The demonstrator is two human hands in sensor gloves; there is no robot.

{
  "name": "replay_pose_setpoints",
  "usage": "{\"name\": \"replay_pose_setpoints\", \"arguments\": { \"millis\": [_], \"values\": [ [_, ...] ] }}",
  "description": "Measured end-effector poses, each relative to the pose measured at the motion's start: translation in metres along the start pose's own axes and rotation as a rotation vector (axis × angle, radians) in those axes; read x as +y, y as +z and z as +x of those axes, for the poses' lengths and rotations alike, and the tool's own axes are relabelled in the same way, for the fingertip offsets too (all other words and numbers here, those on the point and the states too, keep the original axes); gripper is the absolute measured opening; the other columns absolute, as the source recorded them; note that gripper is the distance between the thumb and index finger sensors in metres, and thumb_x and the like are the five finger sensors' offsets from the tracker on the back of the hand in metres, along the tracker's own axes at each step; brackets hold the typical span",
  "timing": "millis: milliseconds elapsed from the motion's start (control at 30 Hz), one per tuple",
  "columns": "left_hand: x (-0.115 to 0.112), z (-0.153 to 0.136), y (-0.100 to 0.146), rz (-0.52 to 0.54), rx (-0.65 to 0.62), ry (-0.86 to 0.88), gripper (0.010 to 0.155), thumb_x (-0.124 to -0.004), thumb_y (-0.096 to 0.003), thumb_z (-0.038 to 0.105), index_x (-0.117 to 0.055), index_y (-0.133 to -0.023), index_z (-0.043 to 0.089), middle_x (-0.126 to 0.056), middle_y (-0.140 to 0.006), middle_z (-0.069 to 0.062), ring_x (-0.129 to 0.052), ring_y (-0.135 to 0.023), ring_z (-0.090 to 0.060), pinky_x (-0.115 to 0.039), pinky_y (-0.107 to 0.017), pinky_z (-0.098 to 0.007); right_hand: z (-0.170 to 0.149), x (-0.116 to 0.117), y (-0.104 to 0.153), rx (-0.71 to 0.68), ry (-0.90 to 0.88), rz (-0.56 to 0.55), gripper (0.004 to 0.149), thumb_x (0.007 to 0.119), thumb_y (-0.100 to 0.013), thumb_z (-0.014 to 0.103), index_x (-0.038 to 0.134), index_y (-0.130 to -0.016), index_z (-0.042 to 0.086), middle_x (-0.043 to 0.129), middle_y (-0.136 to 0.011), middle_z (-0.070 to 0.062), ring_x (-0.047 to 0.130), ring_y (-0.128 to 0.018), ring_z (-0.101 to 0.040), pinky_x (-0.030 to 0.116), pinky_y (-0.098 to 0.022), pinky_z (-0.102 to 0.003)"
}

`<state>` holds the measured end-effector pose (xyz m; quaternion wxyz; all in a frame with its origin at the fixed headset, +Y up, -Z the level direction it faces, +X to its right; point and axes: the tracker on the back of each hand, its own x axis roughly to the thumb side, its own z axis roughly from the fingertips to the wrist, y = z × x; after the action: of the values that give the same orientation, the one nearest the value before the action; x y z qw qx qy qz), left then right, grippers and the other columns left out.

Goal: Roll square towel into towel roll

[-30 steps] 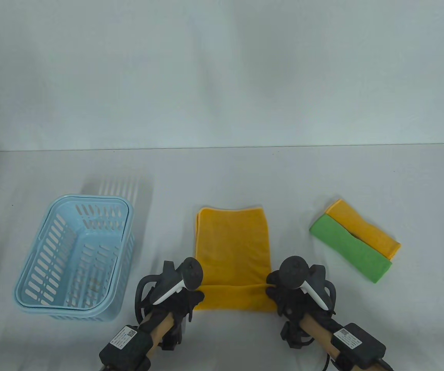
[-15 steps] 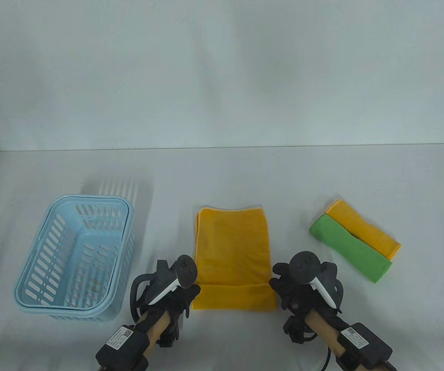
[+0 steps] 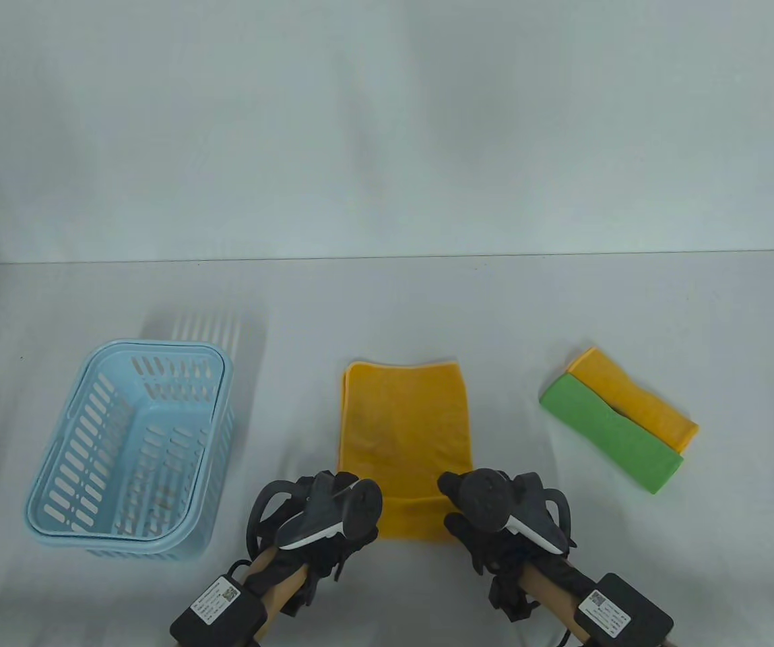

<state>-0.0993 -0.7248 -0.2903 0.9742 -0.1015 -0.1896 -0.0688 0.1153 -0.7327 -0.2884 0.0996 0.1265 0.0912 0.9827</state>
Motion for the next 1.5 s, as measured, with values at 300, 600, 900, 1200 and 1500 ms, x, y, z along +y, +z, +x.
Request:
{"name": "replay_pose_setpoints", "arguments": {
  "millis": [300,600,900,1200,1500],
  "values": [
    [-0.022,0.003,-0.008,-0.095,-0.014,-0.066,0.076,-0.076,-0.0339,0.055,-0.052,-0.103,0.035,-0.059,-0.108,0.005,-0.073,-0.099,-0.024,-0.064,-0.075,-0.049,0.000,0.022,-0.002,0.026,0.162,0.048,0.068,0.080,-0.030,0.052,0.063,-0.093,0.033,0.067,-0.100,0.005,0.073,-0.091,-0.030,0.062,-0.065,-0.056],
    [-0.033,-0.002,-0.014,-0.150,0.015,-0.050,0.078,-0.075,-0.0370,0.051,-0.036,-0.103,0.038,-0.040,-0.110,0.008,-0.059,-0.103,-0.020,-0.059,-0.079,-0.043,-0.001,0.031,-0.006,0.031,0.238,0.050,0.062,0.077,-0.035,0.043,0.053,-0.092,0.037,0.056,-0.101,0.009,0.070,-0.092,-0.028,0.061,-0.067,-0.054],
    [-0.027,-0.007,-0.016,-0.136,0.033,0.012,0.063,-0.064,-0.0432,0.042,-0.045,-0.103,0.039,-0.050,-0.110,0.009,-0.066,-0.101,-0.019,-0.062,-0.078,-0.044,-0.013,0.017,-0.010,0.063,0.054,0.019,0.052,0.072,-0.037,0.042,0.067,-0.089,0.037,0.073,-0.097,0.008,0.080,-0.087,-0.029,0.067,-0.063,-0.054],
    [-0.016,-0.027,-0.014,-0.150,0.040,0.290,0.060,-0.073,-0.0395,0.046,-0.066,-0.098,0.037,-0.079,-0.097,0.010,-0.089,-0.086,-0.018,-0.071,-0.071,-0.048,-0.033,0.007,-0.015,0.103,-0.192,0.073,0.051,0.073,-0.037,0.045,0.071,-0.087,0.037,0.083,-0.090,0.008,0.083,-0.084,-0.027,0.069,-0.061,-0.052],
    [-0.017,-0.032,-0.012,-0.201,0.043,0.382,0.059,-0.075,-0.0377,0.048,-0.075,-0.094,0.030,-0.097,-0.078,0.009,-0.104,-0.064,-0.017,-0.079,-0.063,-0.047,-0.043,0.011,-0.014,0.195,-0.341,0.124,0.052,0.075,-0.035,0.048,0.075,-0.084,0.031,0.096,-0.066,0.005,0.093,-0.060,-0.024,0.074,-0.055,-0.050]
  ]
}}
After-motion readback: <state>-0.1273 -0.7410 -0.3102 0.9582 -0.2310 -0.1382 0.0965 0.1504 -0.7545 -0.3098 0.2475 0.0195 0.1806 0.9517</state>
